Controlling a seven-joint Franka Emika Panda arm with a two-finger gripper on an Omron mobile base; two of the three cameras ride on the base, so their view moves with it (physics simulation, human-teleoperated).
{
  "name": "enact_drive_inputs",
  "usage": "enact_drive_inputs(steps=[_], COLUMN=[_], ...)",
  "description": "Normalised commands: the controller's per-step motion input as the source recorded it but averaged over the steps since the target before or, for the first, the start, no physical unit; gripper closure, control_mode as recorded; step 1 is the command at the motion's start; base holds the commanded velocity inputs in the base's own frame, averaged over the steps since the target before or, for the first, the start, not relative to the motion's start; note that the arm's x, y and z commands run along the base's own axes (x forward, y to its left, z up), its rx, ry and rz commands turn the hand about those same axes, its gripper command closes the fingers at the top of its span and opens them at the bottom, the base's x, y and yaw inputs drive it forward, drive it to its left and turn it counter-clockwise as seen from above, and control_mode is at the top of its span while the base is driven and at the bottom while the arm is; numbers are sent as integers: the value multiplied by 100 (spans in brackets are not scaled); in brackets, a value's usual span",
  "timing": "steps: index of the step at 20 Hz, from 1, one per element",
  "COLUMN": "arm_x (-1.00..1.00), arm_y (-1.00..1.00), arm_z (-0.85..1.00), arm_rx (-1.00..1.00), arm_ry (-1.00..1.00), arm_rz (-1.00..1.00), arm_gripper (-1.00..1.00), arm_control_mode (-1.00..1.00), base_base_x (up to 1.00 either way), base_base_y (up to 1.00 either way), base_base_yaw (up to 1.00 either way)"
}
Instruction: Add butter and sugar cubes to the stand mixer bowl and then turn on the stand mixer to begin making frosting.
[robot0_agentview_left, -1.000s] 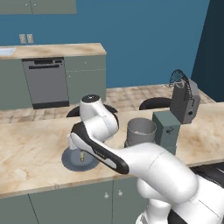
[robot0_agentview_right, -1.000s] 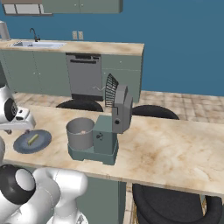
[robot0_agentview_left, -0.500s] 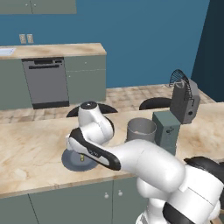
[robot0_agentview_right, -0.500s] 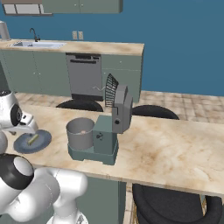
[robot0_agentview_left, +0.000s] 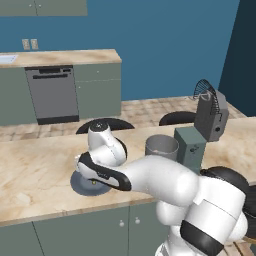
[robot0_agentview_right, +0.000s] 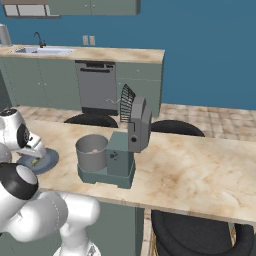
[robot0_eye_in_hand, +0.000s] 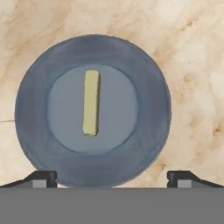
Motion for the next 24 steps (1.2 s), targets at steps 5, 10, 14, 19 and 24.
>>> enact_drive_inputs(steps=[5, 10, 14, 19, 24], arm_x=[30, 36, 28, 22, 20], arm_y=[17, 6, 4, 11, 15], arm_z=[-17, -14, -23, -33, -31], arm_rx=[0, 0, 0, 0, 0], arm_ry=[0, 0, 1, 3, 4], arm_rz=[-9, -7, -6, -6, -6], arm_gripper=[-100, -100, -100, -100, -100], arm_control_mode=[-100, -100, -100, -100, -100], base_base_x=[0, 0, 0, 0, 0], base_base_y=[0, 0, 0, 0, 0], base_base_yaw=[0, 0, 0, 0, 0])
